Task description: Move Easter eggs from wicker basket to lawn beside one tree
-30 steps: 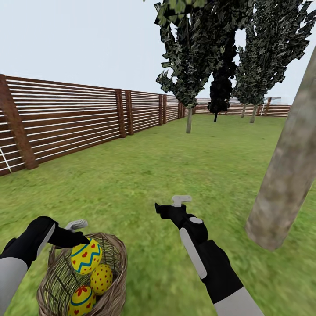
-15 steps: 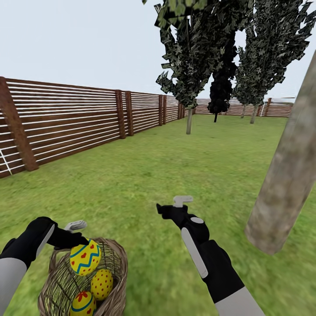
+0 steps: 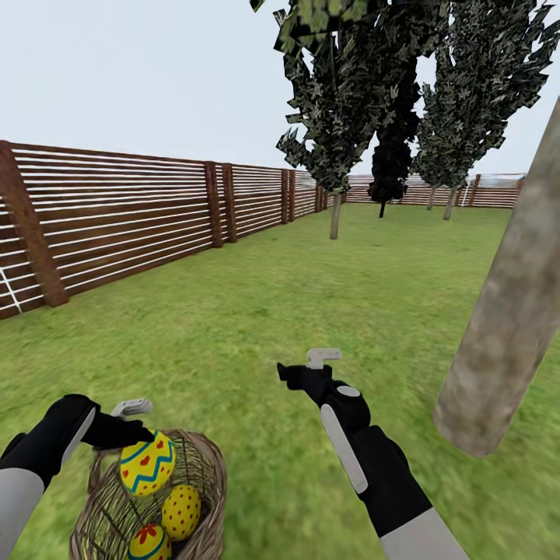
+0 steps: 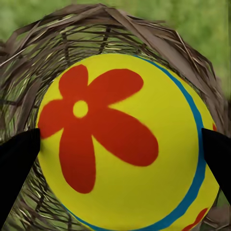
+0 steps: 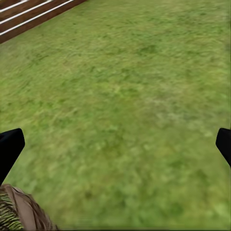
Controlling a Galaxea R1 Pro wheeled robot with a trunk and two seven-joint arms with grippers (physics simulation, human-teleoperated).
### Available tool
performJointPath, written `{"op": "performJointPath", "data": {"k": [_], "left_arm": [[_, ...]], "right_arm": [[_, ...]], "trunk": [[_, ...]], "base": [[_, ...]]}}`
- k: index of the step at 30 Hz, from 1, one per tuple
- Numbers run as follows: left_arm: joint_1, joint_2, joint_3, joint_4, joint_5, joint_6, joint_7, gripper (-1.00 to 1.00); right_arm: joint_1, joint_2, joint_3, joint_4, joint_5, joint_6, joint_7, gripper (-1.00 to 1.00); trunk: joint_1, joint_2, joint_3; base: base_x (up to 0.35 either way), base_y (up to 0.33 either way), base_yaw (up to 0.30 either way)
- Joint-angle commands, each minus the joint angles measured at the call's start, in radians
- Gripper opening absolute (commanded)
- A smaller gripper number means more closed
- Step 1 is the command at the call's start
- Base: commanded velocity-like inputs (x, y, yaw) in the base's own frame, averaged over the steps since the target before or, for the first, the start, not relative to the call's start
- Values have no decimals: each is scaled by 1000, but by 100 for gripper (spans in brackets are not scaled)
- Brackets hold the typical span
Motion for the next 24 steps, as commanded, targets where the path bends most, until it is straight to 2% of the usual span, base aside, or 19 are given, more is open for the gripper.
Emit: {"op": "performJointPath", "data": {"k": [1,9,18,24], "left_arm": [[2,1,-1,-1,-2,-7,-5,-100],[19,0,2,-4,-1,-102,-5,-100],[34,-1,1,-5,0,-126,-3,-100],[36,-1,0,0,-2,-167,-4,-100]], "right_arm": [[-1,0,2,4,-10,2,-9,100],[-2,1,2,16,-10,-1,-11,100],[-2,0,1,25,-10,-2,-12,100],[-2,0,-1,26,-10,-4,-13,100]], "trunk": [[-4,7,2],[-35,63,27],[-69,126,55],[-92,168,74]], "base": [[0,0,0],[0,0,0],[0,0,0],[0,0,0]]}}
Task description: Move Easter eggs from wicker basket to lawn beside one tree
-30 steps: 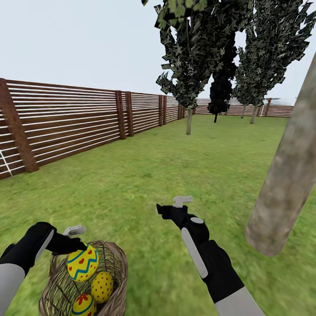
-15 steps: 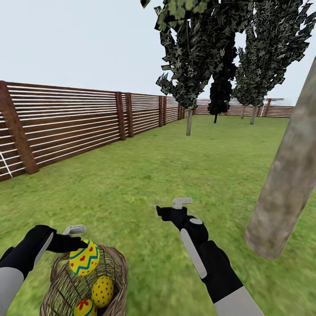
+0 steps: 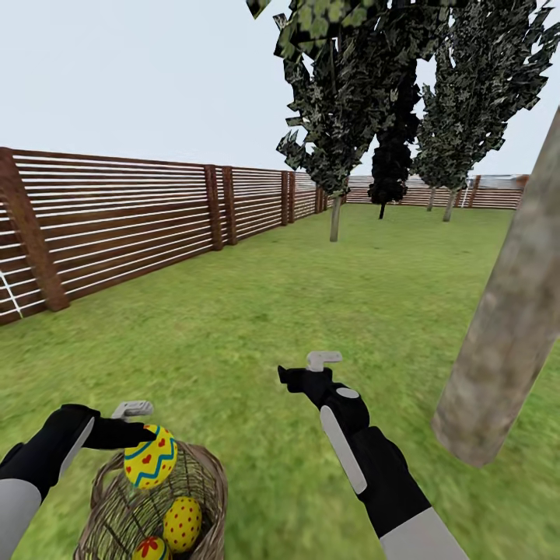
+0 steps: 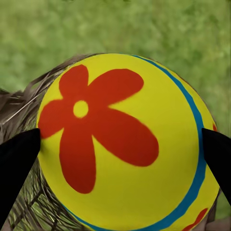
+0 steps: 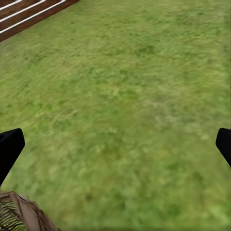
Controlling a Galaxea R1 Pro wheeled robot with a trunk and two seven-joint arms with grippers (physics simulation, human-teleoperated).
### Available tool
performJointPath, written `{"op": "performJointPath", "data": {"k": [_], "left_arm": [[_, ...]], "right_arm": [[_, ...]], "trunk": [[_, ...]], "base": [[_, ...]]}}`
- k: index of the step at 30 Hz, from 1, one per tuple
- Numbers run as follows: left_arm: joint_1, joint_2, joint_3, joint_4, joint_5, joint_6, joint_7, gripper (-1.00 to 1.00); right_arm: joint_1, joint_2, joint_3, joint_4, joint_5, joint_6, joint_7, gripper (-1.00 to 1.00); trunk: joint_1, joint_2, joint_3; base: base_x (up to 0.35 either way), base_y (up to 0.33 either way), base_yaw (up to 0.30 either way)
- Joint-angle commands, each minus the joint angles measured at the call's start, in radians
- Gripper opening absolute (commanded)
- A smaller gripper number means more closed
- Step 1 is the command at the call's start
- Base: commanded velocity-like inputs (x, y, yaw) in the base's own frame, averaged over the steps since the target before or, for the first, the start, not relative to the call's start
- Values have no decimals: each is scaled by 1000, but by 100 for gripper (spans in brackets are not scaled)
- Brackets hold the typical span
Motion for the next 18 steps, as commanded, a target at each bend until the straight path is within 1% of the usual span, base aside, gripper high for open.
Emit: {"op": "performJointPath", "data": {"k": [1,18], "left_arm": [[0,1,-1,-1,-2,1,-4,-100],[0,1,-1,2,-2,-5,-4,-100]], "right_arm": [[-1,0,2,-1,-11,3,-9,100],[-1,-2,-1,-1,-11,3,-9,100]], "trunk": [[-4,7,2],[-69,126,55]], "base": [[0,0,0],[0,0,0]]}}
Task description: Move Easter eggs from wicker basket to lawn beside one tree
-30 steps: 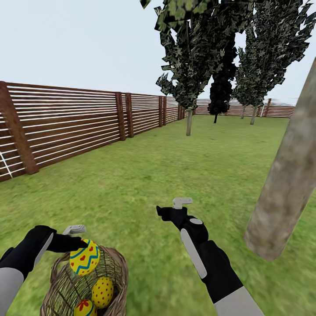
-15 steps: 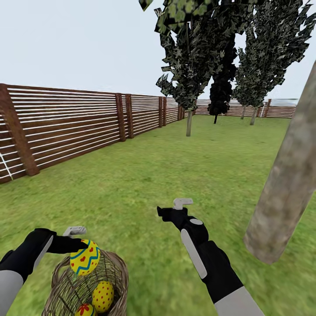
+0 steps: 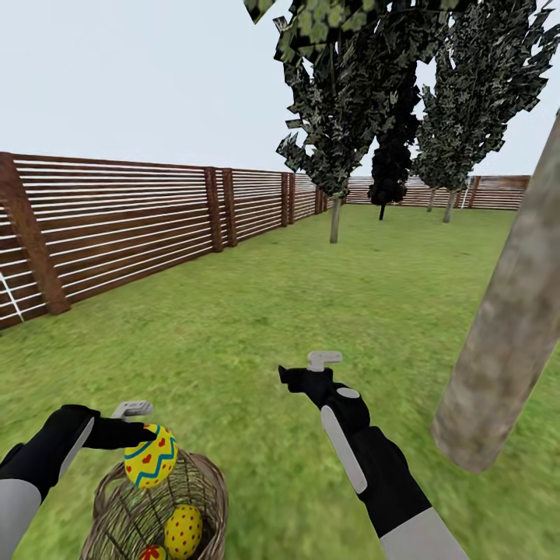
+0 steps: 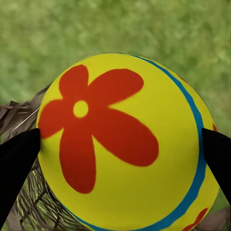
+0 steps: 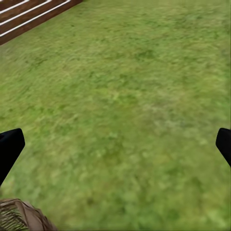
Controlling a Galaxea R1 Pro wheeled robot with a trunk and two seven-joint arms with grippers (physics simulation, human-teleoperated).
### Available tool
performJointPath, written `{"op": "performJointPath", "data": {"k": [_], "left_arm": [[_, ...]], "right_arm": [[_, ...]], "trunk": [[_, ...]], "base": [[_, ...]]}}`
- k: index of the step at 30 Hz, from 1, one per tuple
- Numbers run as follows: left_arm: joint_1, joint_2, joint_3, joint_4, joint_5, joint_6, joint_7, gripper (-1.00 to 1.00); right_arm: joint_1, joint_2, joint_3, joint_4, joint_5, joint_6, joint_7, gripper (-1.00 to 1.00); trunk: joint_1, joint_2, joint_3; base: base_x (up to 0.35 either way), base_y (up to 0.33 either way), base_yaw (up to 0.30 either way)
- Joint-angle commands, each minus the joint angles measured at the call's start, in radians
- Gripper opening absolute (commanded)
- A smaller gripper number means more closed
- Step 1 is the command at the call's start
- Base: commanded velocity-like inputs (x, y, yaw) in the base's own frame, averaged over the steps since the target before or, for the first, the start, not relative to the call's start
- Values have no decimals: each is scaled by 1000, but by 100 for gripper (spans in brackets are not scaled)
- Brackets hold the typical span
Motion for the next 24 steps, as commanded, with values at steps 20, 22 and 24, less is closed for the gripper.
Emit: {"op": "performJointPath", "data": {"k": [20,22,24], "left_arm": [[163,-1,5,-287,2,24,-13,-100],[173,-1,6,-305,3,31,-13,-100],[181,-1,6,-323,4,36,-13,-100]], "right_arm": [[-1,0,2,19,-9,3,-11,100],[-1,1,2,21,-10,3,-11,100],[-1,1,2,23,-10,3,-11,100]], "trunk": [[-77,140,62],[-85,154,68],[-92,168,74]], "base": [[0,0,0],[0,0,0],[0,0,0]]}}
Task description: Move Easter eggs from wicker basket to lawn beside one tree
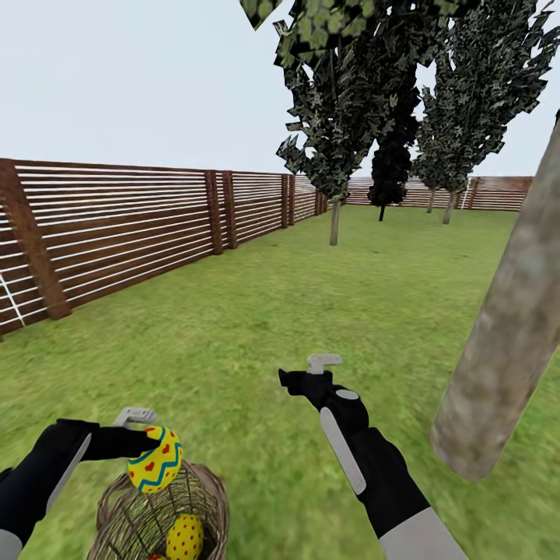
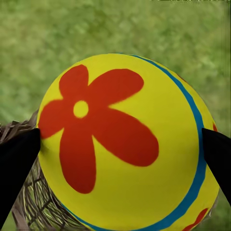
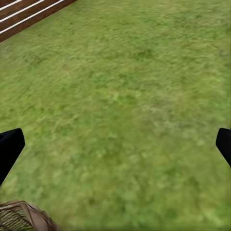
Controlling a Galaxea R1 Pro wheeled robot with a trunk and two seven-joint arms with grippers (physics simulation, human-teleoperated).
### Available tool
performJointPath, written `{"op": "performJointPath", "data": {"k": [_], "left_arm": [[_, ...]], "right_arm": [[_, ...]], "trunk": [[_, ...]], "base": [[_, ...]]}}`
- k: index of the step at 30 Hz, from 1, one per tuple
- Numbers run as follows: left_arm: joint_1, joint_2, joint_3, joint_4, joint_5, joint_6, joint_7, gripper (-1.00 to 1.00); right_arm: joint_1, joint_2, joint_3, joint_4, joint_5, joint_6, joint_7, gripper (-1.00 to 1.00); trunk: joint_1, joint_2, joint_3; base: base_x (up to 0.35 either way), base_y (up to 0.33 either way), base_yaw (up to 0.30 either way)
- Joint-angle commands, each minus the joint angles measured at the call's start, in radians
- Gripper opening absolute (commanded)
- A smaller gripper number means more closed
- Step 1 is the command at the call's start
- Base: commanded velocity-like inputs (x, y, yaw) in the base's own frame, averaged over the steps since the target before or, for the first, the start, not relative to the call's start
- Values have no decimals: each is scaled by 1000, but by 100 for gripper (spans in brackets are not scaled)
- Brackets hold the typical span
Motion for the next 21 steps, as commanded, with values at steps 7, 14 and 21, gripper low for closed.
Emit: {"op": "performJointPath", "data": {"k": [7,14,21], "left_arm": [[81,-1,0,-140,-3,30,-4,-100],[124,0,0,-225,-3,59,-4,-100],[126,0,2,-234,-3,62,-4,-100]], "right_arm": [[-1,0,1,0,-11,3,-9,100],[-1,-1,1,0,-10,3,-9,100],[-1,0,1,1,-10,3,-9,100]], "trunk": [[-27,49,21],[-54,98,43],[-81,147,65]], "base": [[0,0,0],[0,0,0],[0,0,0]]}}
